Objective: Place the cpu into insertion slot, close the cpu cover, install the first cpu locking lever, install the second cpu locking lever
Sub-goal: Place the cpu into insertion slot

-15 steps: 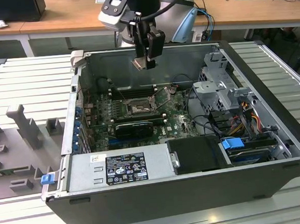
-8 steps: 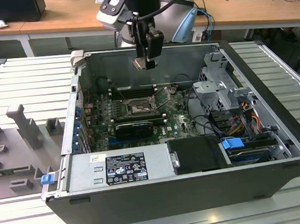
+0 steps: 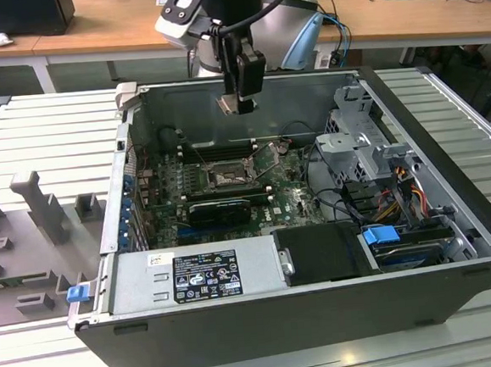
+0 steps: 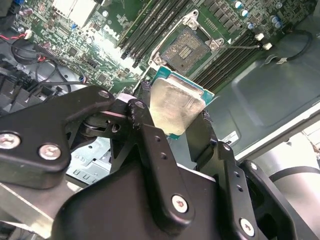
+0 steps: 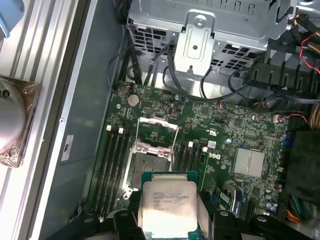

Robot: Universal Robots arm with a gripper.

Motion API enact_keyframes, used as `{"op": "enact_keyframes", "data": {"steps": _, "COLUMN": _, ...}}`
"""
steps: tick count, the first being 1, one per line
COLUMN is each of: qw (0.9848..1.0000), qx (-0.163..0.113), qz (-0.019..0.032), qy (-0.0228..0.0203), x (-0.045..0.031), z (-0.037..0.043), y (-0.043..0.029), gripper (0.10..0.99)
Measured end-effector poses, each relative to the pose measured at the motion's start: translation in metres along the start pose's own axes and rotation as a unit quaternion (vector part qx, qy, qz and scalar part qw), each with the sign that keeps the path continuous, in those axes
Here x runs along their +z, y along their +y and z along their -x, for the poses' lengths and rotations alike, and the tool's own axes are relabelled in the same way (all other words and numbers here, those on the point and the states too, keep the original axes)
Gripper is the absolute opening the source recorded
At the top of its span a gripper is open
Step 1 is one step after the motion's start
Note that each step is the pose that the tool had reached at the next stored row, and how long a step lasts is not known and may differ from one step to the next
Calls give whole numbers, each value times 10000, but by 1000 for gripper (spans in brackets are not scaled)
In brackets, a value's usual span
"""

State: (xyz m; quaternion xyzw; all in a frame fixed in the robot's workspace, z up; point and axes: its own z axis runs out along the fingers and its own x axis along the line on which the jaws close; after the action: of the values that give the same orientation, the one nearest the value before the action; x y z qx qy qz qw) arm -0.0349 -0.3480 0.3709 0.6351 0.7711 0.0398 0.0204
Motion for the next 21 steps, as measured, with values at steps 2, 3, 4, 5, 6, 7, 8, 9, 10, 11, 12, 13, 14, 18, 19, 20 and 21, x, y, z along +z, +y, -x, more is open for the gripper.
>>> {"op": "enact_keyframes", "data": {"steps": 2, "qw": 10000, "qx": 48, "qz": 1, "qy": -4, "x": 0, "z": 0, "y": 0, "gripper": 525}}
{"op": "enact_keyframes", "data": {"steps": 3, "qw": 10000, "qx": 87, "qz": 2, "qy": -7, "x": 0, "z": 0, "y": 0, "gripper": 525}}
{"op": "enact_keyframes", "data": {"steps": 4, "qw": 9999, "qx": 126, "qz": 3, "qy": -11, "x": 0, "z": 0, "y": 0, "gripper": 525}}
{"op": "enact_keyframes", "data": {"steps": 5, "qw": 9999, "qx": 159, "qz": 3, "qy": -14, "x": 0, "z": 0, "y": 0, "gripper": 525}}
{"op": "enact_keyframes", "data": {"steps": 6, "qw": 9998, "qx": 194, "qz": 4, "qy": -17, "x": 1, "z": 0, "y": 0, "gripper": 525}}
{"op": "enact_keyframes", "data": {"steps": 7, "qw": 9998, "qx": 219, "qz": 4, "qy": -19, "x": 1, "z": 0, "y": 0, "gripper": 525}}
{"op": "enact_keyframes", "data": {"steps": 8, "qw": 9997, "qx": 256, "qz": 5, "qy": -22, "x": 1, "z": 0, "y": 0, "gripper": 525}}
{"op": "enact_keyframes", "data": {"steps": 9, "qw": 9996, "qx": 281, "qz": 5, "qy": -25, "x": 1, "z": 0, "y": 0, "gripper": 525}}
{"op": "enact_keyframes", "data": {"steps": 10, "qw": 9995, "qx": 306, "qz": 6, "qy": -27, "x": 1, "z": 0, "y": 0, "gripper": 525}}
{"op": "enact_keyframes", "data": {"steps": 11, "qw": 9994, "qx": 351, "qz": 7, "qy": -31, "x": 1, "z": 0, "y": 0, "gripper": 525}}
{"op": "enact_keyframes", "data": {"steps": 12, "qw": 9992, "qx": 404, "qz": 8, "qy": -35, "x": 1, "z": 0, "y": 0, "gripper": 525}}
{"op": "enact_keyframes", "data": {"steps": 13, "qw": 9990, "qx": 447, "qz": 9, "qy": -39, "x": 2, "z": 0, "y": 0, "gripper": 525}}
{"op": "enact_keyframes", "data": {"steps": 14, "qw": 9988, "qx": 497, "qz": 10, "qy": -43, "x": 2, "z": 0, "y": 0, "gripper": 525}}
{"op": "enact_keyframes", "data": {"steps": 18, "qw": 9961, "qx": 873, "qz": 17, "qy": -76, "x": 11, "z": 0, "y": -1, "gripper": 525}}
{"op": "enact_keyframes", "data": {"steps": 19, "qw": 9952, "qx": 976, "qz": 19, "qy": -86, "x": 17, "z": 0, "y": -1, "gripper": 525}}
{"op": "enact_keyframes", "data": {"steps": 20, "qw": 9947, "qx": 1021, "qz": 19, "qy": -90, "x": 24, "z": 0, "y": -2, "gripper": 525}}
{"op": "enact_keyframes", "data": {"steps": 21, "qw": 9945, "qx": 1040, "qz": 19, "qy": -92, "x": 30, "z": 0, "y": -2, "gripper": 525}}
